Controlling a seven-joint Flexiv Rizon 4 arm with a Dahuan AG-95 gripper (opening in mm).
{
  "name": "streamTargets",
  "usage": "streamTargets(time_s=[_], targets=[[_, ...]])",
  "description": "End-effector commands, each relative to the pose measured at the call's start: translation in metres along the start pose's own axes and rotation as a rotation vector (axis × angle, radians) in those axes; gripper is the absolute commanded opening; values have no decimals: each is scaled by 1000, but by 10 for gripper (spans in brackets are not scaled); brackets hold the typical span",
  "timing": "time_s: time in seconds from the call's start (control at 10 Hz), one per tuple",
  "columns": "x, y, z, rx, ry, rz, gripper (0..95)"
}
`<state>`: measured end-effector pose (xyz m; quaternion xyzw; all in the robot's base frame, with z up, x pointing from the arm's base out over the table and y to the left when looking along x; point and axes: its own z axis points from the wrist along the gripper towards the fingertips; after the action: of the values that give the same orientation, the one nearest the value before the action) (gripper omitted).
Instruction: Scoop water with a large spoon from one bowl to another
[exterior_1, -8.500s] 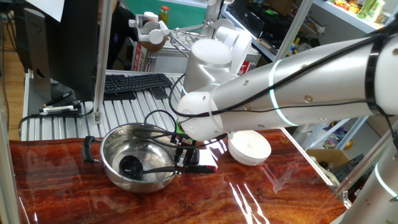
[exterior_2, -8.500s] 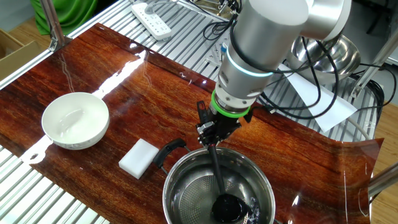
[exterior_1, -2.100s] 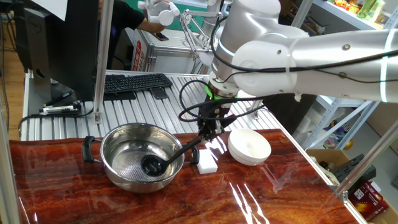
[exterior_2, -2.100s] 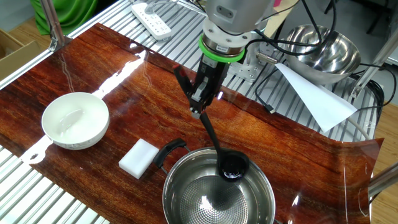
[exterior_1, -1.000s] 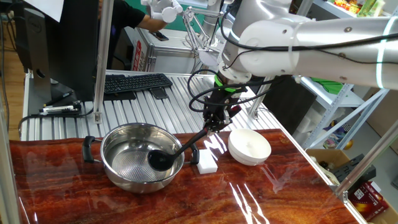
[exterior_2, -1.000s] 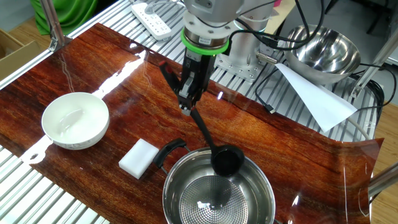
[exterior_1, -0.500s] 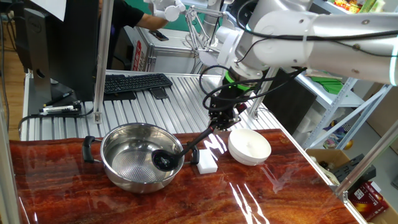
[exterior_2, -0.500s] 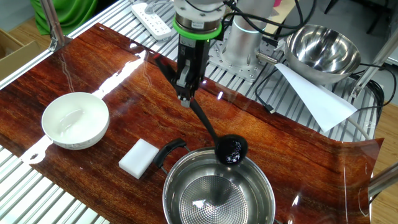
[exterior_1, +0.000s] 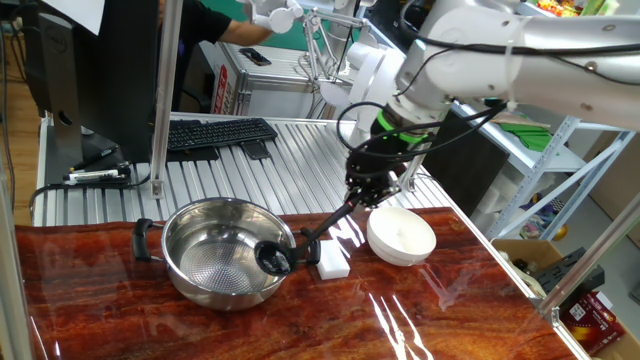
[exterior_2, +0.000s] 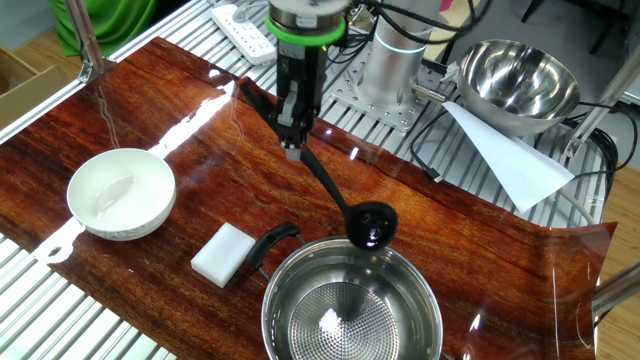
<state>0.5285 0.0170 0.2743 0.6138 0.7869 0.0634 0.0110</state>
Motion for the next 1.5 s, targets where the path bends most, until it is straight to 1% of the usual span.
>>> streamTargets(time_s=[0.1, 0.2, 0.4, 0.5, 0.8, 0.9, 1.0, 1.2, 1.3, 1.5], targets=[[-7, -1, -2, -5, -7, -27, 0], [-15, -2, -3, -10, -12, -53, 0], [-22, -4, -5, -15, -16, -80, 0], [-26, -4, -5, -17, -23, -99, 0], [-39, -6, -6, -37, -53, -154, 0], [-42, -7, -6, -39, -58, -169, 0], [-48, -8, -6, -44, -51, -187, 0], [-61, -11, -5, -51, -48, -226, 0], [-69, -12, -4, -56, -50, -250, 0], [-80, -14, -2, -68, -55, -281, 0]])
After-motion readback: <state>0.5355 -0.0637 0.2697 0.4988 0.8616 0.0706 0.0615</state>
